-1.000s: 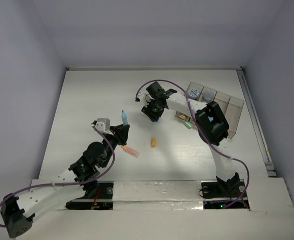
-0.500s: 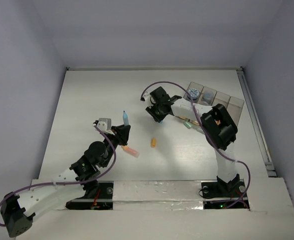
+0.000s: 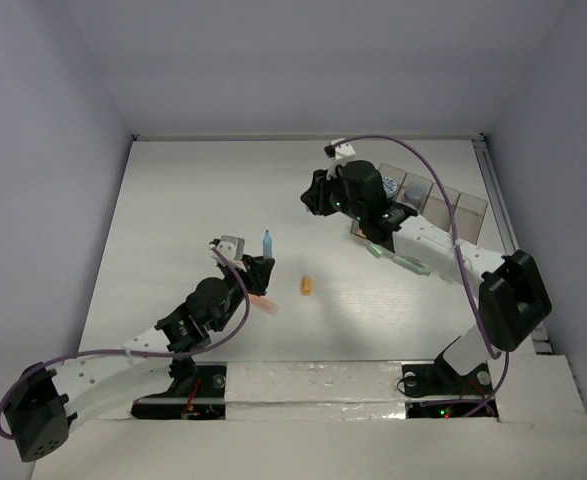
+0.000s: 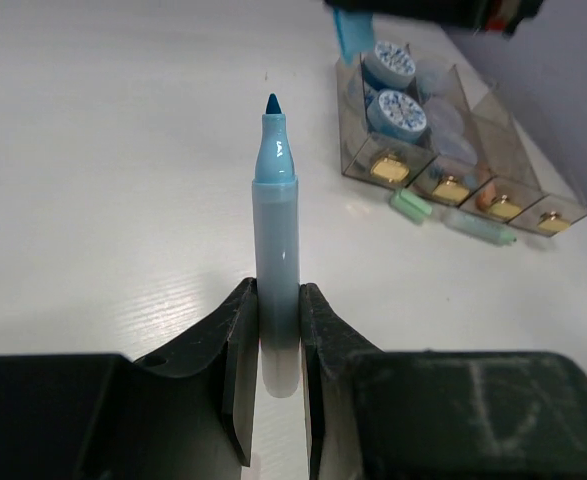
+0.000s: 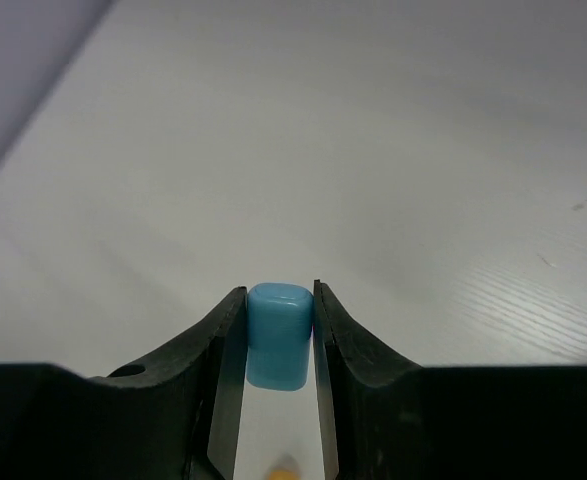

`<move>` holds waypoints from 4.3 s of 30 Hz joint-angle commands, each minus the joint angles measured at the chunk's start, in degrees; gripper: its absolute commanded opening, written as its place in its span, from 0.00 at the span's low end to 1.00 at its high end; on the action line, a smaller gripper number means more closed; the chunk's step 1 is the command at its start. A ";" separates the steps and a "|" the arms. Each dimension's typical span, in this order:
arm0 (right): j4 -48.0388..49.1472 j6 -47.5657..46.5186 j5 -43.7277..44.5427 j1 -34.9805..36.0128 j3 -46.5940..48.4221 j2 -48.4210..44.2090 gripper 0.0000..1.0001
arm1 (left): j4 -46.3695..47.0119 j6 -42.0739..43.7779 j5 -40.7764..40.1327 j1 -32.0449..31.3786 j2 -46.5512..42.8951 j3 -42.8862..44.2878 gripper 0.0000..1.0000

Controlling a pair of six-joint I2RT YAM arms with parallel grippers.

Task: Sort the stationery into containers
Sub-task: Pick up the pen cap from the center of the board, then close the pen cap on the pen.

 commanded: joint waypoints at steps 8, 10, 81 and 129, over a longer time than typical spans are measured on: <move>24.66 21.72 -2.85 4.75 -8.63 -4.14 0.00 | 7.71 0.45 3.47 0.33 7.64 1.41 0.00; 26.86 23.12 -2.23 5.98 -8.81 -3.62 0.00 | 8.41 1.07 3.74 0.33 8.08 1.41 0.00; 26.08 16.10 5.77 13.20 -9.95 -0.98 0.00 | 5.69 2.03 0.22 0.33 5.62 2.20 0.00; 39.44 19.27 12.98 24.80 -24.72 -3.79 0.00 | 1.83 0.89 -1.19 0.33 -1.58 5.62 0.00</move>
